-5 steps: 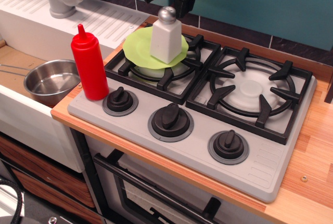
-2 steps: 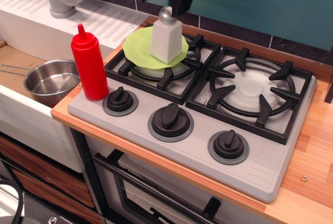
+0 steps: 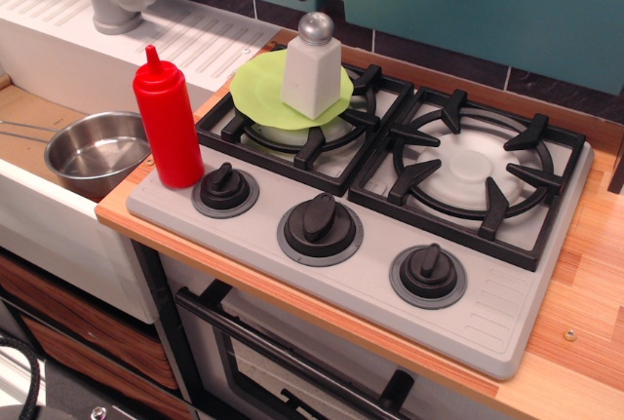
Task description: Put saltcontainer on plate and ketchupbottle in pot or pan in sink
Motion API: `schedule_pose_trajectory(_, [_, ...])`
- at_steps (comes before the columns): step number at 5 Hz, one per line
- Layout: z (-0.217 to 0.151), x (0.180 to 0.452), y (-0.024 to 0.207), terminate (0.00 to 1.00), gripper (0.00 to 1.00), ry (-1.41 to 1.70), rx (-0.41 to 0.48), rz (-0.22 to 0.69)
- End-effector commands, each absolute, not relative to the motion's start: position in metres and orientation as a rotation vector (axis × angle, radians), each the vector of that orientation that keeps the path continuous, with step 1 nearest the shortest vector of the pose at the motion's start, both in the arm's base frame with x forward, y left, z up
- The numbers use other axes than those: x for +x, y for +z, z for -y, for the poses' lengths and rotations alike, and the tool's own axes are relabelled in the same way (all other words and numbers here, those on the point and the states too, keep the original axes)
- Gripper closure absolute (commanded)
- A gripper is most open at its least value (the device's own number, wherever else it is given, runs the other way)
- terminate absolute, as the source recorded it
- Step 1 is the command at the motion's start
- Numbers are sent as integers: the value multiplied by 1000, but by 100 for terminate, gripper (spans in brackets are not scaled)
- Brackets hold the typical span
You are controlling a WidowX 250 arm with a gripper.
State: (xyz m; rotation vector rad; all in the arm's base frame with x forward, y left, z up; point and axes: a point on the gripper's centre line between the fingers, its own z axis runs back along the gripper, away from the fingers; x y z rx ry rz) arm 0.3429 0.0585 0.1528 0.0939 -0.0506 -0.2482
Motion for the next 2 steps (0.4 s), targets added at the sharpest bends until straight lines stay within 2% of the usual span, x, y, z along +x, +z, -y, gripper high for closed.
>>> schedule_pose_trajectory(1, [-60, 347, 185, 0, 0, -240, 124, 146])
schedule_pose_trajectory(2, [-79, 313, 185, 0, 0, -271, 107, 162])
